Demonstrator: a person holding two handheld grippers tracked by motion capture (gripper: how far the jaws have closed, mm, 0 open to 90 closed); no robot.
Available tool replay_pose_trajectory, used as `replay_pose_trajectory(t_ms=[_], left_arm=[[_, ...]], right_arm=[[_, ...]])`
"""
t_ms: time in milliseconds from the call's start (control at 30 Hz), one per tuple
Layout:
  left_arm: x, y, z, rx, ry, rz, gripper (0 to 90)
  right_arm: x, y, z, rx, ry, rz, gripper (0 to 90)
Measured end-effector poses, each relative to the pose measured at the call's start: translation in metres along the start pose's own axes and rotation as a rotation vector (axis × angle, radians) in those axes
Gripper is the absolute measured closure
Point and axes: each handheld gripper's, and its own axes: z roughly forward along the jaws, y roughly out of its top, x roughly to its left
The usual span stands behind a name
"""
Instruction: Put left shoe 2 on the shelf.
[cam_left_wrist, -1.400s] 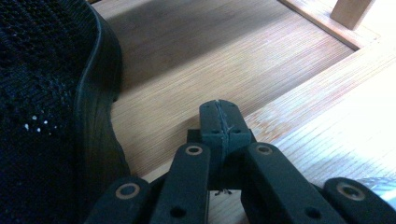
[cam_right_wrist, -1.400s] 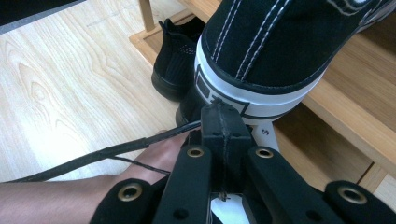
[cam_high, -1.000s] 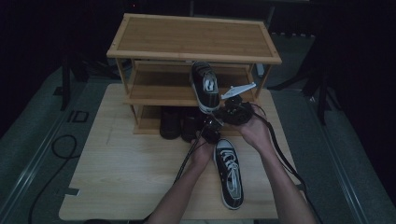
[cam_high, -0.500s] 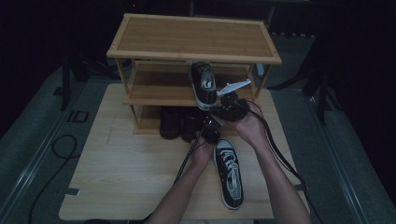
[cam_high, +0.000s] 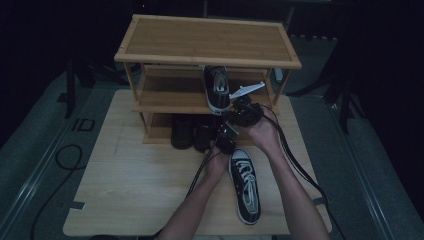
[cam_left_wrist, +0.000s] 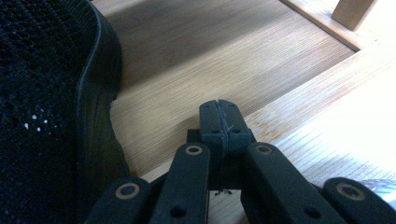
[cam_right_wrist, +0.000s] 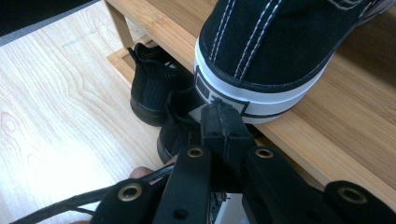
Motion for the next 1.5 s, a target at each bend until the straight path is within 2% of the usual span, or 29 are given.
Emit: replay_pose_trajectory(t_ms=[200,633,667,767,800,967,1167,1367,1400,1500], left_arm=[[0.000,0.000,-0.001,0.008,0.003,0.010,90.0],[0.000,0.000,-0.001,0.006,0.005,0.009,90.0],[-0.003,-0.001,0.002,-0.033,-0.004,-0.031,90.0],[-0.002,-0.001,0.002,-0.030,-0.006,-0.027,90.0],[0.001,-0.001,-0.001,0.008,0.003,0.010,90.0],[0.002,-0.001,-0.001,0.003,-0.002,0.013,90.0],[0.000,-0.001,0.000,-0.010,-0.003,-0.005,90.0],[0.001,-0.001,0.000,0.000,0.000,0.004,90.0],[0.000,-0.001,0.000,-0.012,-0.002,-0.008,90.0],[0.000,-0.001,0.000,-0.012,-0.001,-0.007,90.0]], right_arm=[[0.001,0.004,0.006,-0.005,0.005,0.018,90.0],[0.005,0.012,0.015,-0.005,0.026,0.011,90.0],[0.006,0.013,0.015,-0.005,0.028,0.009,90.0],[0.007,0.013,0.016,-0.005,0.030,0.003,90.0],[0.007,0.013,0.016,-0.006,0.030,0.002,90.0],[0.008,0.010,0.011,0.009,0.011,0.000,90.0],[0.002,0.005,0.002,0.019,0.000,0.006,90.0],[-0.004,0.003,-0.006,0.033,-0.026,0.008,89.9],[-0.005,0.002,-0.007,0.032,-0.029,0.008,89.8],[-0.017,-0.007,-0.016,0.035,-0.053,0.037,89.7]])
